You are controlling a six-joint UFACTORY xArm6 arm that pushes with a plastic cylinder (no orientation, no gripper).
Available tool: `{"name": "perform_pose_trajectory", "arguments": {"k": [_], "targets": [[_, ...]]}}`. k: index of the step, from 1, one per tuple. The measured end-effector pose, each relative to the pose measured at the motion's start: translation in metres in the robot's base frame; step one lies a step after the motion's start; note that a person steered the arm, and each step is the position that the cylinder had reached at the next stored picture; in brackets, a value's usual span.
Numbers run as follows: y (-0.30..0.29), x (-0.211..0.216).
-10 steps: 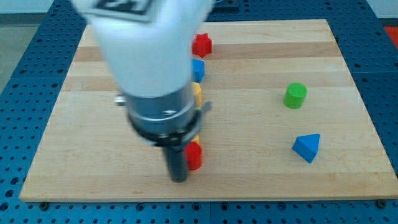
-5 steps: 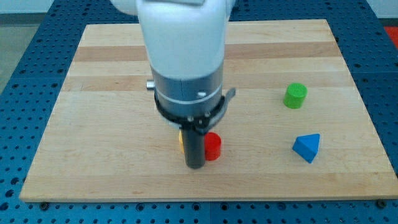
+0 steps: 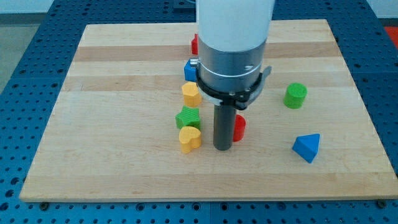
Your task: Move the red circle in between the heart and triangle
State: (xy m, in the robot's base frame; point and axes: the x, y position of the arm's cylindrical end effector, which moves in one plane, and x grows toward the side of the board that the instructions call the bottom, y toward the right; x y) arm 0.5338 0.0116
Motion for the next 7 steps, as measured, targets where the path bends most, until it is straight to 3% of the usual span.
{"name": "perform_pose_trajectory", "arguments": {"k": [1,5,6,7], "targets": [[-0.035,0.0],[-0.028,-0.033],[-0.016,-0.038],[0.035,-0.058]]}}
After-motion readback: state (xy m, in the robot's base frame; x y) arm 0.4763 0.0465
